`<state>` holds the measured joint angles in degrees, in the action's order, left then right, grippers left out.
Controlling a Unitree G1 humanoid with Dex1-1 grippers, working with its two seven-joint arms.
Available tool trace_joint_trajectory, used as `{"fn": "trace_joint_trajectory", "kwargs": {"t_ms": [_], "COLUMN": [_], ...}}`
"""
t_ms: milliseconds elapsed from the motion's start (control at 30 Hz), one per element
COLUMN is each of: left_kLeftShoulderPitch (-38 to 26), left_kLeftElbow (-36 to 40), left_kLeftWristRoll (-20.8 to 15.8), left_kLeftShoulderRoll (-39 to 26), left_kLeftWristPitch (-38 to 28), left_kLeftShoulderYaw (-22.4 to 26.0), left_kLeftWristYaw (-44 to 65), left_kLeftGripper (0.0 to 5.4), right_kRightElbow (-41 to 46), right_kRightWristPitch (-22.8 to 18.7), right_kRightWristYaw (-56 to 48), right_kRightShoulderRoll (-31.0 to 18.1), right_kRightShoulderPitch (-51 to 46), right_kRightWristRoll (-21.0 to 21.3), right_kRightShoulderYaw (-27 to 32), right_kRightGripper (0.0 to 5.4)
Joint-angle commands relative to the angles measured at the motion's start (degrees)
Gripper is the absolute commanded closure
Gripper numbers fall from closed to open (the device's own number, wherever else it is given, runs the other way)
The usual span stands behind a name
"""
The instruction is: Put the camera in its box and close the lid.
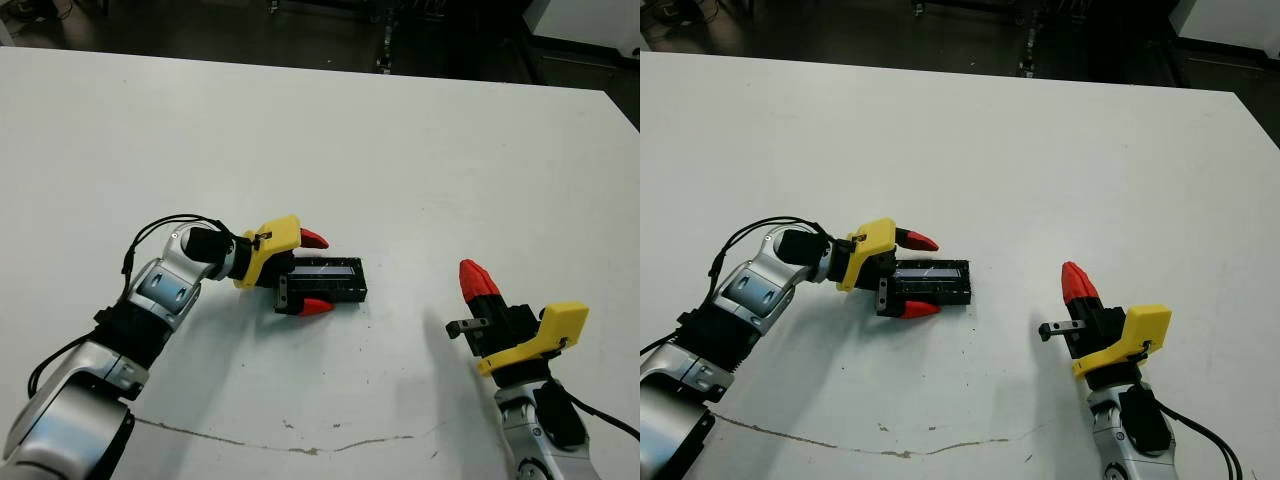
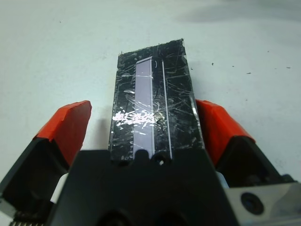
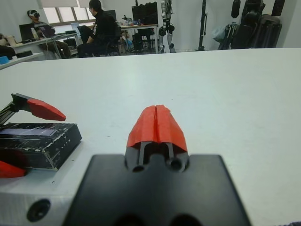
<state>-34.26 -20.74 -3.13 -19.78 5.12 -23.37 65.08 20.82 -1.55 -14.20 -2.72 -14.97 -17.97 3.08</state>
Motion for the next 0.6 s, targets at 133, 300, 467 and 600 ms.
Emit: {"fn": "trace_joint_trajectory", "kwargs": {"t_ms": [133, 300, 467, 600], "left_kLeftShoulderPitch": [6.59, 9.61, 12.89, 15.95], "left_kLeftElbow": [3.29, 7.61, 10.93, 11.66], "left_kLeftWristRoll": [1.23, -1.36, -5.80, -7.57], "left_kLeftShoulderRoll": [-5.64, -12.20, -19.75, -24.95], "left_kLeftWristPitch": [0.65, 1.48, 5.14, 4.84], "left_kLeftShoulderYaw": [-0.78, 3.14, 8.88, 13.63], "left_kLeftWristYaw": [2.17, 3.72, 6.61, 7.58], "left_kLeftGripper": [0.01, 0.01, 0.01, 0.01], "right_kRightElbow": [0.88, 0.89, 1.22, 1.21], "right_kRightWristPitch": [-1.34, -0.98, -1.22, -1.28], "right_kRightWristYaw": [0.66, 0.22, 0.52, 0.72], "right_kRightShoulderRoll": [-0.67, -0.74, -0.59, -0.52], "right_kRightShoulderPitch": [-0.79, -0.93, -1.17, -1.20], "right_kRightWristRoll": [0.49, 0.21, 0.33, 0.53], "right_kRightShoulderYaw": [-0.08, -0.18, -0.33, -0.52], "right_kRightGripper": [5.40, 5.40, 5.40, 5.40]}}
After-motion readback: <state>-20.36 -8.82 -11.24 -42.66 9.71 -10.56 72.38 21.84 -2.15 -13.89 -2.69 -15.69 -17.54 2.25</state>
